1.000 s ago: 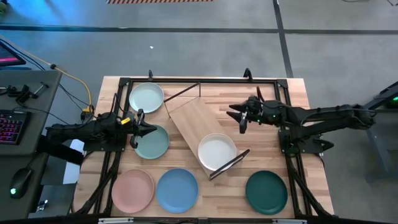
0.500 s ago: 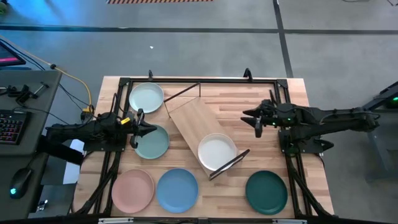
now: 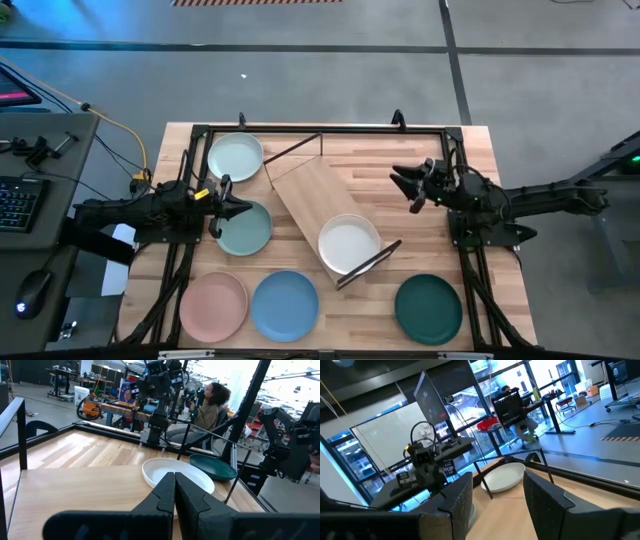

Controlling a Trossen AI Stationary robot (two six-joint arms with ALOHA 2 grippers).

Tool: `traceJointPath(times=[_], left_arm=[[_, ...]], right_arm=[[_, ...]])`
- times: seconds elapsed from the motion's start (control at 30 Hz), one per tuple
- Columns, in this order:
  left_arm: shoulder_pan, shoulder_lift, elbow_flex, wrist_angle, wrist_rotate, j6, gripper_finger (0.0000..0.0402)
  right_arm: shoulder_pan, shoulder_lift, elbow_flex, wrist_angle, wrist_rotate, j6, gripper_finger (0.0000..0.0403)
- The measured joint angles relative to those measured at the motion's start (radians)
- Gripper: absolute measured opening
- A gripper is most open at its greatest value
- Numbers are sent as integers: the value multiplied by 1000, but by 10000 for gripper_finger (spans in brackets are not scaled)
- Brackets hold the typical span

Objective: Place and stack plates onto a shelf
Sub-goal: Stack the light blue plate on top of white plate on the shelf

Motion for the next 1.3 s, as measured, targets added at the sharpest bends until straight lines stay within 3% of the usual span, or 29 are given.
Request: traceJointPath(times=[0.23,0.4,0.47,0.73,0.93,1.07,1.2,1.3], left_arm=[[0,0,-1,35,-13,-137,0],[0,41,0,334,-256,-355,3],[0,72,15,389,-291,-376,12],[0,275,264,133,-174,-362,81],[-8,445,514,-138,51,-350,118],[-38,519,580,-98,215,-407,119],[-49,564,585,12,173,-521,120],[-46,595,585,-13,180,-616,120]], right_arm=[[0,0,-1,4,0,2,158],[0,0,-1,4,6,35,157],[0,1,-1,3,8,38,157],[0,1,-1,3,21,57,157],[0,1,-1,3,27,67,157],[0,1,-1,2,51,79,157],[0,1,-1,2,60,80,157],[0,1,-1,2,60,80,157]])
